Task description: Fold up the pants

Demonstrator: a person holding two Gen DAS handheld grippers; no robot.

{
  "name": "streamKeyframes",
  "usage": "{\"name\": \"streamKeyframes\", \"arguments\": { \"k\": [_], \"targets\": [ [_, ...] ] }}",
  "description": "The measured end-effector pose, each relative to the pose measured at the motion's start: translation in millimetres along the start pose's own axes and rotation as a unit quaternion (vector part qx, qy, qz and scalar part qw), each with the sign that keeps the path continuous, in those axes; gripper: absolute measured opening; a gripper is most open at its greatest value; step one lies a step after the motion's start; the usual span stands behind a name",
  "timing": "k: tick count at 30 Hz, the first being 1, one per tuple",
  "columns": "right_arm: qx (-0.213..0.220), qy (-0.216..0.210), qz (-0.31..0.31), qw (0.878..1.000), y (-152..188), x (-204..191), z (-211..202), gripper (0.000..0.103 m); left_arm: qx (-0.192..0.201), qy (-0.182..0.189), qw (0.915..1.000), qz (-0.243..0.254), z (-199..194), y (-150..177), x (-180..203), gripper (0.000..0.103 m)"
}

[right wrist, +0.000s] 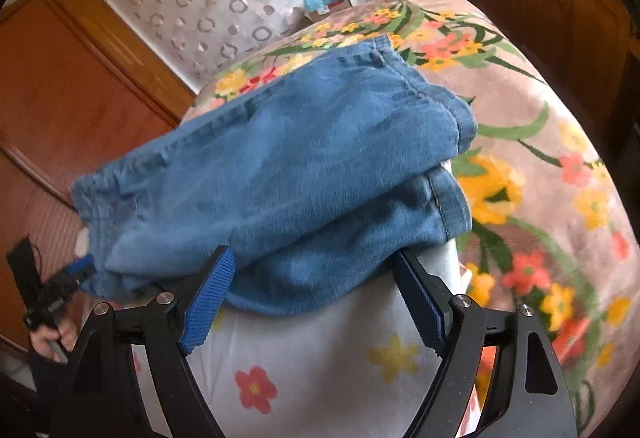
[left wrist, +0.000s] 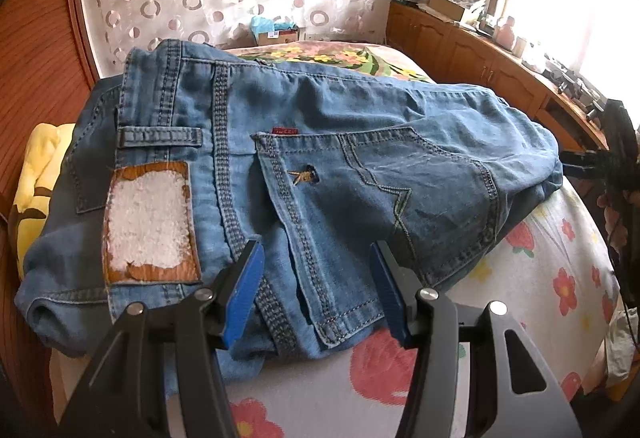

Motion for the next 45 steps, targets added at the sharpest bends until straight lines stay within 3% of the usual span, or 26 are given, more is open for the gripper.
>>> {"name": "streamKeyframes", "arguments": {
  "k": [6, 11, 19, 25, 31, 34, 35, 45],
  "targets": [
    [-0.002, 0.025, 0.01, 1.0, -12.6, 0.3, 8.6, 0.083, 0.017, -0.006, 0.9997, -0.017, -14.2, 4.1, -11.9, 0.054],
    [0.001, 0.082, -0.004, 0.997, -14.7, -3.0, 13.9, 0.077, 0.036, -0.036, 0.9979, -0.04, -33.8, 10.9, -37.9, 0.054],
    [0.009, 0.169, -0.027, 0.985, -14.0, 2.2, 18.7, 0.037, 0.04, -0.071, 0.9946, -0.064, -45.6, 28.3, -68.6, 0.054],
    [0.014, 0.169, -0.036, 0.985, -13.2, 4.6, 17.3, 0.006, 0.023, -0.068, 0.9953, -0.065, -31.7, 39.3, -70.4, 0.054],
    [0.041, 0.144, -0.049, 0.988, -15.5, -6.0, 5.6, 0.0, 0.035, -0.069, 0.9958, -0.05, -32.8, 42.7, -63.1, 0.036],
    [0.064, 0.134, -0.064, 0.987, -19.6, -16.2, -5.8, 0.0, 0.043, -0.063, 0.9956, -0.055, -36.3, 40.4, -66.8, 0.018],
    [0.07, 0.133, -0.067, 0.986, -20.7, -18.0, -8.9, 0.0, 0.046, -0.066, 0.9954, -0.053, -38.1, 38.9, -67.5, 0.008],
    [0.12, 0.134, -0.121, 0.976, -44.1, -49.0, -41.1, 0.0, 0.089, -0.077, 0.992, -0.045, -63.2, 19.2, -67.4, 0.005]
  ]
}}
Point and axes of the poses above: each gripper's, at about its wrist camera, not at the fingertips, and z roughly the way its jaws point, x to its right, y to its underside, the point moved 6 cm from there along z, roughly the way its jaws point, and after that the axes turned 2 degrees about z, right-handed, at the moved point
